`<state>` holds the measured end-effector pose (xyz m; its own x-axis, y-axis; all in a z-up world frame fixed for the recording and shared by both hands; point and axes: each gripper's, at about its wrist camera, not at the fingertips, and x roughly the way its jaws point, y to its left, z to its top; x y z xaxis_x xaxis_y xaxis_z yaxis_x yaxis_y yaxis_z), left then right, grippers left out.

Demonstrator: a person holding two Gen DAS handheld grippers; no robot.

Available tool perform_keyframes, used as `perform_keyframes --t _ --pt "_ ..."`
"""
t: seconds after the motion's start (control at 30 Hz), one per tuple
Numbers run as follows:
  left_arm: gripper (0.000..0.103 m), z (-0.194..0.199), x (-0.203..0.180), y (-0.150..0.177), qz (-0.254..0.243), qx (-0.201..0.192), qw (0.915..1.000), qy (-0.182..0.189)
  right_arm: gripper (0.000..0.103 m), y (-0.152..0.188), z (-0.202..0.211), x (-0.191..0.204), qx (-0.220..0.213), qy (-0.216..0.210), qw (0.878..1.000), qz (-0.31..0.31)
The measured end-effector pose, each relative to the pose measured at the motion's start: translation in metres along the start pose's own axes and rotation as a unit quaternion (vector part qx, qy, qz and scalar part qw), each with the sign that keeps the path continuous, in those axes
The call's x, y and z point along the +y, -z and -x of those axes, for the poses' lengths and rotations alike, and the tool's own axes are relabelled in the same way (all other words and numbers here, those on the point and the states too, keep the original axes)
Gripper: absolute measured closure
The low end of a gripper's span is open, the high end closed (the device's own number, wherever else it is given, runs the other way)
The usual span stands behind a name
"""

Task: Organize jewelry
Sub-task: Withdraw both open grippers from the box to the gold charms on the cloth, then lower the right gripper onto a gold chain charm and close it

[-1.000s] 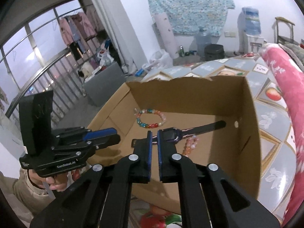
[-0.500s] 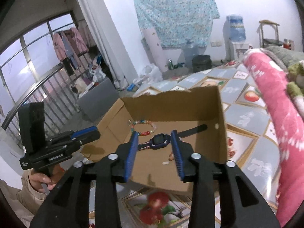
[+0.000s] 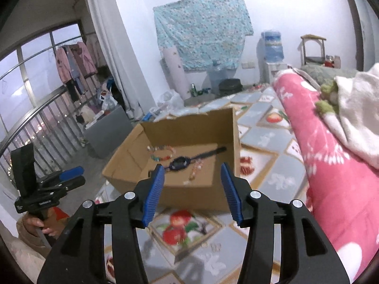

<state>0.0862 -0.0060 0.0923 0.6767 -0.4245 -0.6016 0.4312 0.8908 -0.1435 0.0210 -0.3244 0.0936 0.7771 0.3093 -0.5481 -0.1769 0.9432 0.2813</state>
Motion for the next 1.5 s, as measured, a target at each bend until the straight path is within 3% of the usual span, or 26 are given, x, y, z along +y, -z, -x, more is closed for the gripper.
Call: perform_keyframes --t 0.37,0.6,0.73,0.83,1.3,1.5 --pt "0.045 -0.040 -0.019 0.061 -0.019 0.080 0.9966 -0.012 0.055 0.074 -0.033 0.007 0.113 -0.017 0.993 -0.039" --pt "0.045 -0.069 -0.031 0.081 -0.031 0.106 0.9939 -0.005 0.057 0.110 -0.059 0.020 0.165 -0.022 0.985 -0.044" --pt "0.046 -0.079 -0.039 0.087 -0.050 0.114 0.9922 -0.004 0.065 0.116 -0.072 0.033 0.176 -0.016 0.984 -0.020" --pt "0.054 -0.084 -0.043 0.087 -0.062 0.116 0.9913 0.002 0.068 0.118 -0.077 0.041 0.180 -0.012 0.984 -0.009" --pt "0.082 -0.123 -0.056 0.088 -0.093 0.148 0.9846 0.010 0.069 0.120 -0.094 0.034 0.189 -0.013 0.982 -0.011" --pt "0.087 -0.129 -0.057 0.088 -0.100 0.148 0.9838 0.005 0.069 0.121 -0.096 0.029 0.190 -0.014 0.981 -0.017"
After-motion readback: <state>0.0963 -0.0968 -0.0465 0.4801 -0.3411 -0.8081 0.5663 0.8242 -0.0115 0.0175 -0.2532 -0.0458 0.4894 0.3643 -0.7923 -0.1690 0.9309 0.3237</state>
